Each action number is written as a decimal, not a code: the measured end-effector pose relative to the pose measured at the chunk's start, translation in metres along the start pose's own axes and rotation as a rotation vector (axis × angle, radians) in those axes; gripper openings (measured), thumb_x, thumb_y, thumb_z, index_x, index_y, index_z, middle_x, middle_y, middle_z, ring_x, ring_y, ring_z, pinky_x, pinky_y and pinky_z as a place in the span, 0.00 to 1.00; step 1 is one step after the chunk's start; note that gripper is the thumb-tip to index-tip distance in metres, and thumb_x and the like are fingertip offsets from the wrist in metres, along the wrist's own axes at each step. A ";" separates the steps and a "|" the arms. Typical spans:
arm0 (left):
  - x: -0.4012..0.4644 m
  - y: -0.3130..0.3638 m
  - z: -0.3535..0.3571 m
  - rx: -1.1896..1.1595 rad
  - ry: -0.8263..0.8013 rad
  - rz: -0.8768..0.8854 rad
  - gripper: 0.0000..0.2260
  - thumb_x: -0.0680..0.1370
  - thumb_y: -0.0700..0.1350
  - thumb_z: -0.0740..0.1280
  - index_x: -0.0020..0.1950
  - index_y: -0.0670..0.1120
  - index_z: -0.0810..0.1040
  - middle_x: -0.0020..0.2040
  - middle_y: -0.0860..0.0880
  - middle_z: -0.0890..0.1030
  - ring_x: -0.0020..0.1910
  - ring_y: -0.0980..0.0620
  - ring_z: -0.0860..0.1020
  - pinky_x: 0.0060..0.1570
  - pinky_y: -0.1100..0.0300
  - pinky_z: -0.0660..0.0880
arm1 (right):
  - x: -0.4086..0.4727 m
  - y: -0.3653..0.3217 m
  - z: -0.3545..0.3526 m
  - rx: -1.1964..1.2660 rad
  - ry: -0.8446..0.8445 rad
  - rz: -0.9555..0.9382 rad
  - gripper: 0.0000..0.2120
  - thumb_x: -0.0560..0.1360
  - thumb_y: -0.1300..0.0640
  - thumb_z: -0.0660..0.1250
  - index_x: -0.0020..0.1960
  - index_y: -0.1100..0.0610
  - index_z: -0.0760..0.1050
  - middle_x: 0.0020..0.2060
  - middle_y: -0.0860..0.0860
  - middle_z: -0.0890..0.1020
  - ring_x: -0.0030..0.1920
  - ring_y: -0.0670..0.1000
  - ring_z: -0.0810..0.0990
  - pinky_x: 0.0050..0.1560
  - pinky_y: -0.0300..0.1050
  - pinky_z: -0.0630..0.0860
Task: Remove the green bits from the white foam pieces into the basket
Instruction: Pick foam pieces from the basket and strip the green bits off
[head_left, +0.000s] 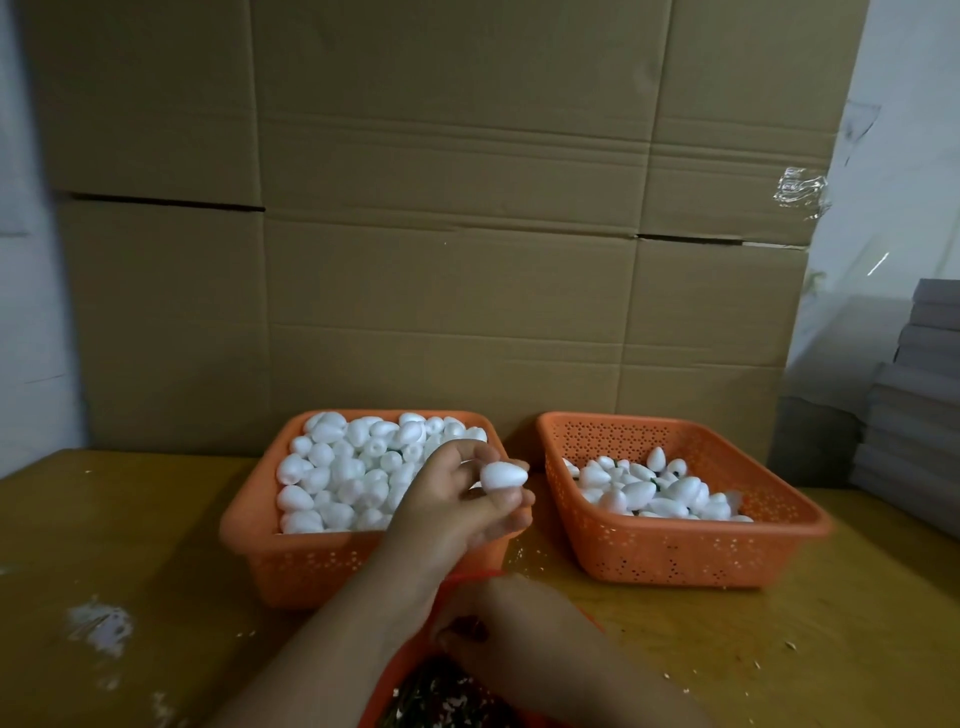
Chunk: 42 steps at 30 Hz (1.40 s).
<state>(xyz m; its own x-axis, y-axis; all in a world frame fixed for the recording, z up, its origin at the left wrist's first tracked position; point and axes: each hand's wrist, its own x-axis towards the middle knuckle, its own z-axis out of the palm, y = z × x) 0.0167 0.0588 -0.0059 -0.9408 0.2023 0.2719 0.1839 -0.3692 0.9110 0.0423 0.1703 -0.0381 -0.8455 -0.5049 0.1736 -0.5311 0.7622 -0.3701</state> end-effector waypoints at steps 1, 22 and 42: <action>0.000 -0.003 0.001 0.085 -0.006 0.035 0.10 0.76 0.30 0.68 0.52 0.41 0.73 0.47 0.44 0.84 0.42 0.50 0.84 0.41 0.60 0.80 | 0.000 0.001 0.001 0.000 0.001 -0.003 0.10 0.77 0.53 0.63 0.54 0.46 0.80 0.53 0.44 0.83 0.52 0.45 0.80 0.56 0.42 0.76; 0.001 -0.011 0.000 0.543 0.167 0.368 0.04 0.73 0.56 0.68 0.45 0.59 0.76 0.40 0.54 0.83 0.35 0.52 0.82 0.41 0.50 0.78 | -0.001 0.002 -0.004 0.073 -0.007 0.000 0.12 0.76 0.59 0.62 0.55 0.51 0.82 0.52 0.48 0.84 0.53 0.48 0.81 0.57 0.44 0.75; 0.004 -0.017 -0.005 0.634 0.210 0.482 0.14 0.78 0.42 0.69 0.57 0.61 0.76 0.56 0.61 0.80 0.59 0.60 0.78 0.56 0.58 0.76 | -0.001 0.001 -0.006 0.084 -0.006 -0.013 0.13 0.76 0.61 0.62 0.55 0.51 0.81 0.52 0.47 0.84 0.52 0.47 0.81 0.56 0.41 0.75</action>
<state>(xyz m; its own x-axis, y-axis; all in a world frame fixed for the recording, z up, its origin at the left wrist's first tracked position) 0.0079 0.0613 -0.0218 -0.7395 -0.0444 0.6717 0.6480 0.2230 0.7282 0.0427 0.1740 -0.0334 -0.8382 -0.5169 0.1737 -0.5353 0.7190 -0.4433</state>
